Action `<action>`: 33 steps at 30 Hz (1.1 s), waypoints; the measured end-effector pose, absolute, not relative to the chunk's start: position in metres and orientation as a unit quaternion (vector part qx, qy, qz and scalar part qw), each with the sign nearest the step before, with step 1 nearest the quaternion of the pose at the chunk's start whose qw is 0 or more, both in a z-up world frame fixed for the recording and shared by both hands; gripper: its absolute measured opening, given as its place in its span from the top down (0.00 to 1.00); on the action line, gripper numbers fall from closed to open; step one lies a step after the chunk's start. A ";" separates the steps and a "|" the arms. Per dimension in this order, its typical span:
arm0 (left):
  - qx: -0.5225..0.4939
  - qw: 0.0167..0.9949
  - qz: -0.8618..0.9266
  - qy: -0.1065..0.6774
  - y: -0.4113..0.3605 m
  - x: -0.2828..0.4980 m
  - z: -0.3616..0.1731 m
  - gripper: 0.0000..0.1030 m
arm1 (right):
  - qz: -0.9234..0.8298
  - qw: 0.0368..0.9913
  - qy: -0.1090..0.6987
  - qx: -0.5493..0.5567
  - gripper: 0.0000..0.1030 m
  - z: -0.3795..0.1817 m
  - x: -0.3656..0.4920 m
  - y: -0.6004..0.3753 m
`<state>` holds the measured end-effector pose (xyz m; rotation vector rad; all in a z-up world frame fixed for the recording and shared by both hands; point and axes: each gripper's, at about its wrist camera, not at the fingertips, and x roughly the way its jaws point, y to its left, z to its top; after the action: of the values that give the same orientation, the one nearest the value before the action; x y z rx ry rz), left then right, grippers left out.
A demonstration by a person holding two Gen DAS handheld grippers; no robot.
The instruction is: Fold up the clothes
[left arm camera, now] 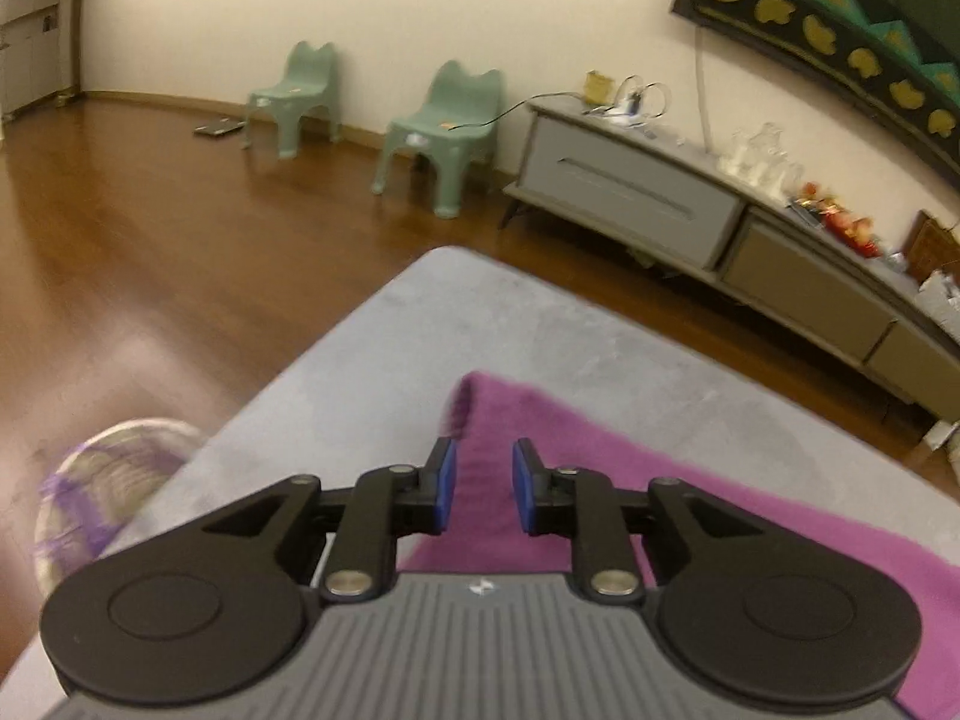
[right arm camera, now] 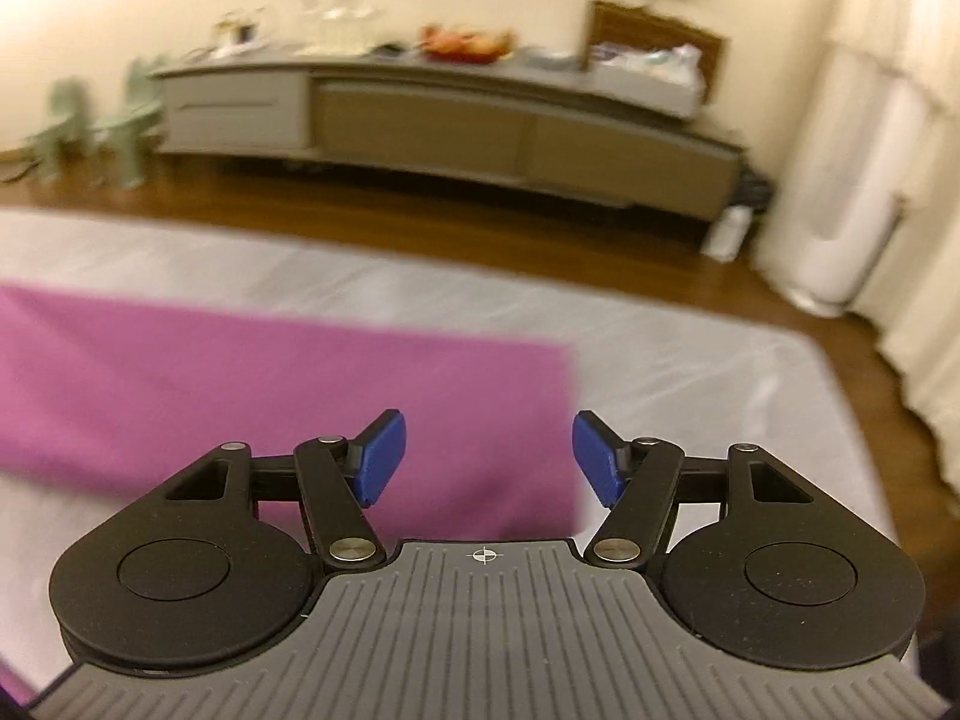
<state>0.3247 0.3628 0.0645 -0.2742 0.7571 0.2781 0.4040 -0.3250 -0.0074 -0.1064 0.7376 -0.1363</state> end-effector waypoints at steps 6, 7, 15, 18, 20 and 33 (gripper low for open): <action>-0.167 0.923 0.086 0.337 0.375 0.233 0.091 0.31 | -0.135 0.923 0.359 -0.003 0.34 -0.001 0.376 -0.328; -0.158 0.922 0.075 0.344 0.372 0.221 0.088 0.26 | -0.110 0.932 0.345 0.024 0.30 0.008 0.360 -0.323; -0.045 0.910 0.067 0.406 0.344 0.175 0.035 0.20 | 0.081 0.937 0.341 0.012 0.11 0.026 0.261 -0.214; 0.009 0.909 0.088 0.408 0.336 0.170 0.017 0.21 | 0.099 0.934 0.342 -0.019 0.09 0.024 0.225 -0.187; 0.003 0.910 0.096 0.403 0.340 0.169 0.015 0.21 | 0.092 0.931 0.353 -0.024 0.09 0.016 0.200 -0.177; -0.237 0.886 0.062 0.393 0.388 0.153 0.005 0.30 | -0.101 0.925 0.327 0.163 0.09 0.001 0.142 -0.259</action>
<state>0.1527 0.3877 0.0045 -0.4931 0.8169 0.1284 0.1421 -0.2589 0.0008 0.3350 0.6708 -0.2080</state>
